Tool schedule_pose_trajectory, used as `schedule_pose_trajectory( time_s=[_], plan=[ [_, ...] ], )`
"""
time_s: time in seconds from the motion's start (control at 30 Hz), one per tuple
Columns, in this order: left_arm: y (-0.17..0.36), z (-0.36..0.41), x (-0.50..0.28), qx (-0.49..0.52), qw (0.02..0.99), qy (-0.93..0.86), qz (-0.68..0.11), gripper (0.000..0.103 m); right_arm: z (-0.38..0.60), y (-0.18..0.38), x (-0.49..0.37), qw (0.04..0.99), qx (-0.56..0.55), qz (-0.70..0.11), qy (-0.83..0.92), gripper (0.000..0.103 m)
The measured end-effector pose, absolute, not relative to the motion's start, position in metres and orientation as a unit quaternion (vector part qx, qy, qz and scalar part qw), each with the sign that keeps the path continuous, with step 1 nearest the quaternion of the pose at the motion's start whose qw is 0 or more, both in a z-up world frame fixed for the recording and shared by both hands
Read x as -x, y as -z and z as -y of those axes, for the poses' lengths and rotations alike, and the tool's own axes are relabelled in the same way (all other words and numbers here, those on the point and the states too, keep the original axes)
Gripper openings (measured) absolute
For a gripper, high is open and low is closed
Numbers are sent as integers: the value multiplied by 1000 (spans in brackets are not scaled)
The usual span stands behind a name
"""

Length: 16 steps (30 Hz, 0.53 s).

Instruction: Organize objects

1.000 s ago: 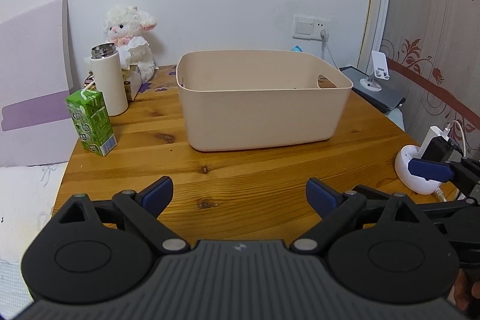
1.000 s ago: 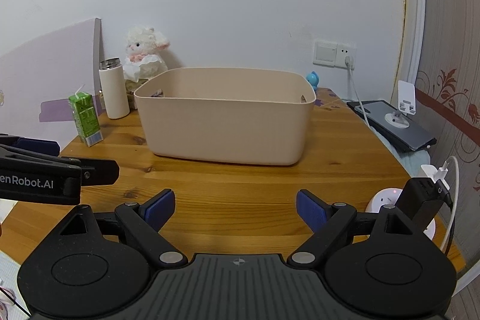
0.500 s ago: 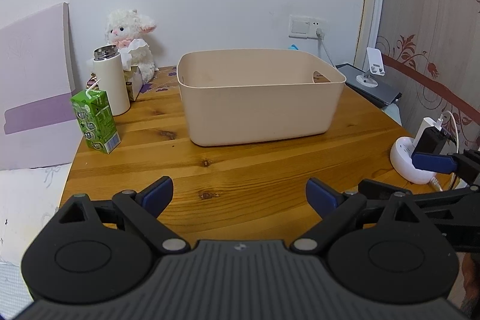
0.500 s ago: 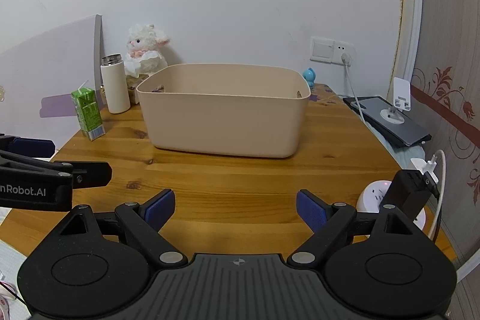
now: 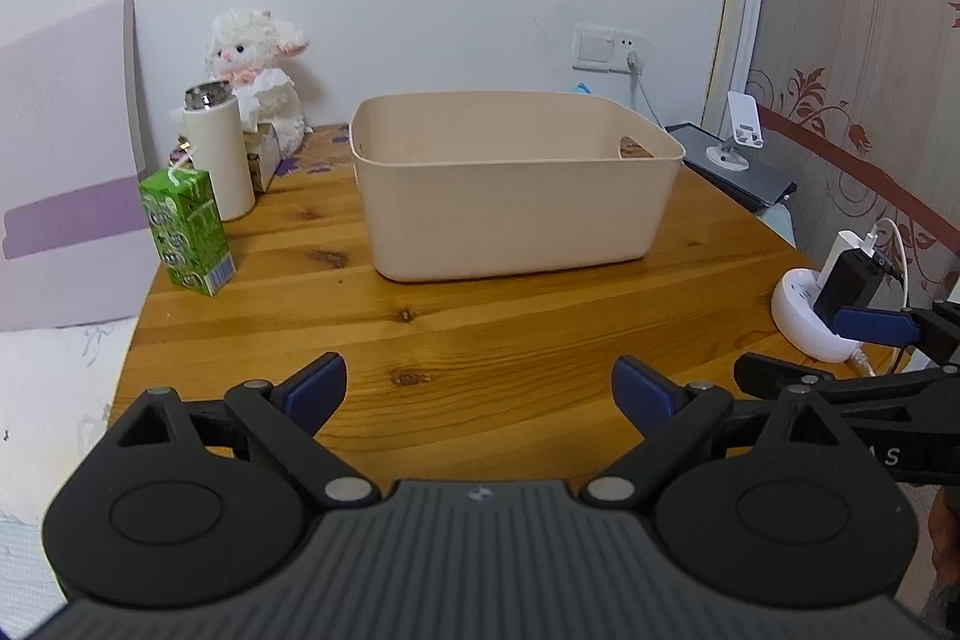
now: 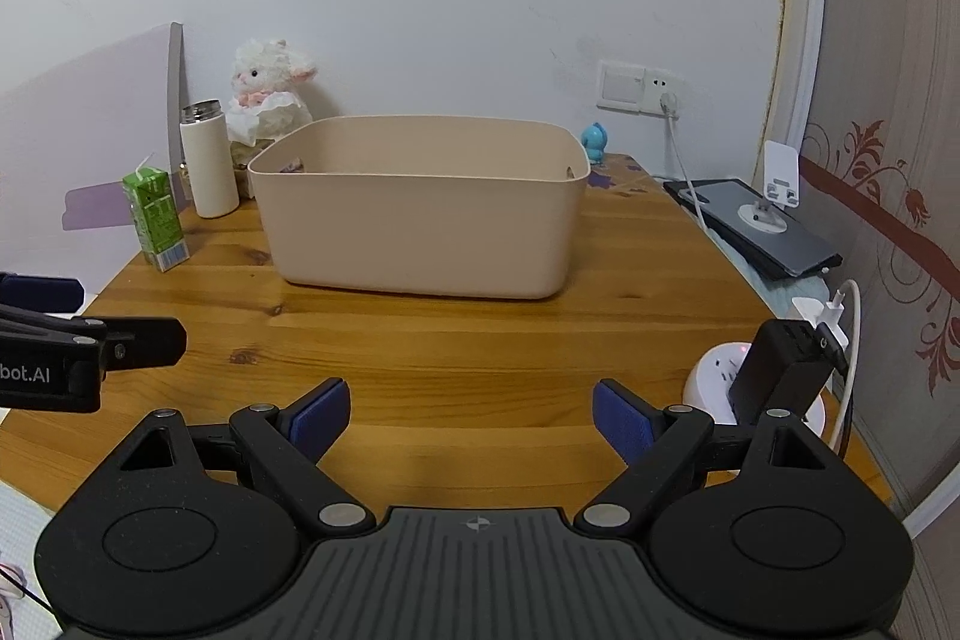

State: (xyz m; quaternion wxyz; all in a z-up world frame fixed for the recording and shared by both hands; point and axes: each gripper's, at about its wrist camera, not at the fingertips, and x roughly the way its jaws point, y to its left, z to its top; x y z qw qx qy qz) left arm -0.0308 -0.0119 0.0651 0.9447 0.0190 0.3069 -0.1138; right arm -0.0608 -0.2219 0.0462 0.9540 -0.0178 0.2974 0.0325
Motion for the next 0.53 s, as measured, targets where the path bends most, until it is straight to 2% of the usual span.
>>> schedule_pose_trajectory(
  time_s=[0.53],
  plan=[
    [-60,12,27,-23,943,115,-312,96,222,-44,56,953,18,-301,-33,90]
  ],
)
